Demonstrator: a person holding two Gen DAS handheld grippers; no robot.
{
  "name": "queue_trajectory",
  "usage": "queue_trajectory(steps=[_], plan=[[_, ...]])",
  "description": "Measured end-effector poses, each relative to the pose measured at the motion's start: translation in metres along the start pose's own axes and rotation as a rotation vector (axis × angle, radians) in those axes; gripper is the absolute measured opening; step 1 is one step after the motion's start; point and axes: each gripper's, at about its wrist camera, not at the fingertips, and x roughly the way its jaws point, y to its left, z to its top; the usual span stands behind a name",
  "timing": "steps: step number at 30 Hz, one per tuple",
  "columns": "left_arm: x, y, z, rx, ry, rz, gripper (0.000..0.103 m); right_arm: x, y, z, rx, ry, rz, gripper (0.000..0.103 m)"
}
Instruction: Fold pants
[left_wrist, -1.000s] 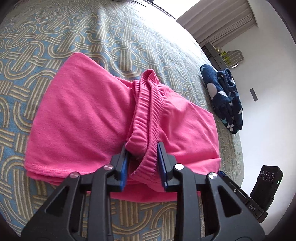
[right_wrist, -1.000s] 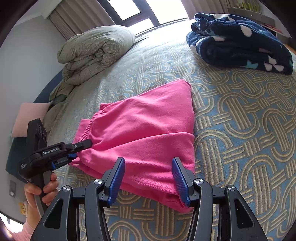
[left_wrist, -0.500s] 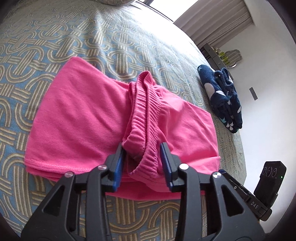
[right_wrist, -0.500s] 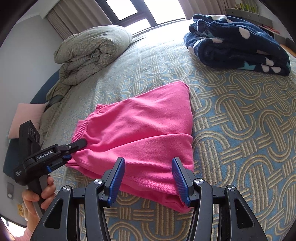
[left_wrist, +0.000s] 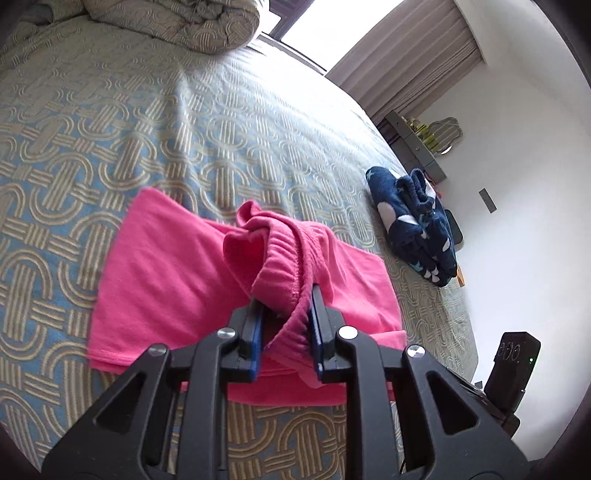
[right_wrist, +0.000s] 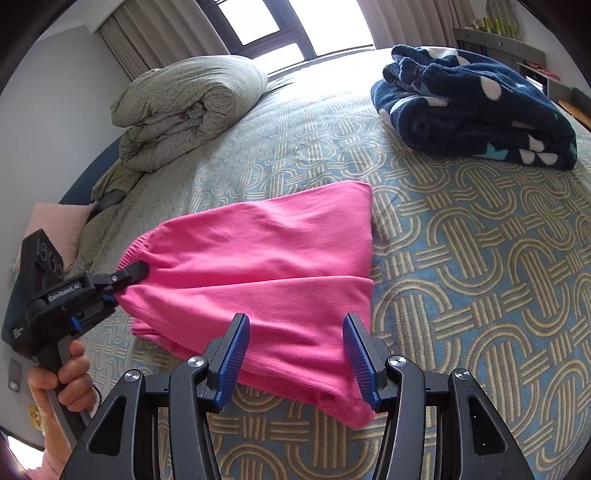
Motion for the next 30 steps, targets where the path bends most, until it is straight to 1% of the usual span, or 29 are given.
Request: queue_trajectory(steps=[2, 3, 5, 7, 9, 12, 14, 16, 19, 22, 24, 27, 30], plan=[[-0.015, 0.005, 0.002, 0.036, -0.042, 0.049, 0.023, -0.001, -0.004, 0.001, 0.010, -0.004, -0.002, 0.053], [-0.021, 0.012, 0.002, 0.050, -0.058, 0.089, 0.023, -0.001, -0.006, 0.002, 0.018, -0.001, 0.005, 0.053], [-0.026, 0.032, 0.000, 0.036, -0.068, 0.142, 0.023, 0.001, -0.009, 0.001, 0.030, 0.011, 0.015, 0.053], [-0.020, 0.055, -0.005, -0.017, -0.029, 0.158, 0.023, 0.005, -0.010, 0.000, 0.030, 0.024, 0.014, 0.053], [-0.007, 0.067, -0.014, -0.045, 0.013, 0.172, 0.023, 0.011, -0.008, -0.002, 0.029, 0.042, 0.012, 0.053], [0.010, 0.066, -0.026, -0.007, 0.059, 0.227, 0.023, 0.019, -0.001, -0.004, 0.017, 0.069, 0.019, 0.053], [0.013, 0.061, -0.030, 0.017, 0.071, 0.247, 0.023, 0.021, 0.007, -0.004, -0.016, 0.074, 0.007, 0.053], [0.014, 0.060, -0.030, 0.025, 0.074, 0.247, 0.023, 0.021, 0.012, -0.003, -0.049, 0.076, -0.011, 0.054], [0.012, 0.066, -0.029, -0.016, 0.079, 0.223, 0.025, 0.023, 0.016, -0.001, -0.065, 0.081, -0.022, 0.054], [0.006, 0.071, -0.024, -0.054, 0.076, 0.213, 0.031, 0.025, 0.019, 0.002, -0.074, 0.079, -0.025, 0.054], [-0.003, 0.071, -0.018, -0.057, 0.049, 0.225, 0.039, 0.026, 0.023, 0.002, -0.080, 0.077, -0.027, 0.054], [-0.015, 0.064, -0.009, -0.025, -0.003, 0.248, 0.041, 0.027, 0.026, 0.003, -0.092, 0.075, -0.026, 0.054], [-0.021, 0.063, 0.004, -0.017, -0.037, 0.237, 0.046, 0.028, 0.029, 0.005, -0.088, 0.076, 0.008, 0.054]])
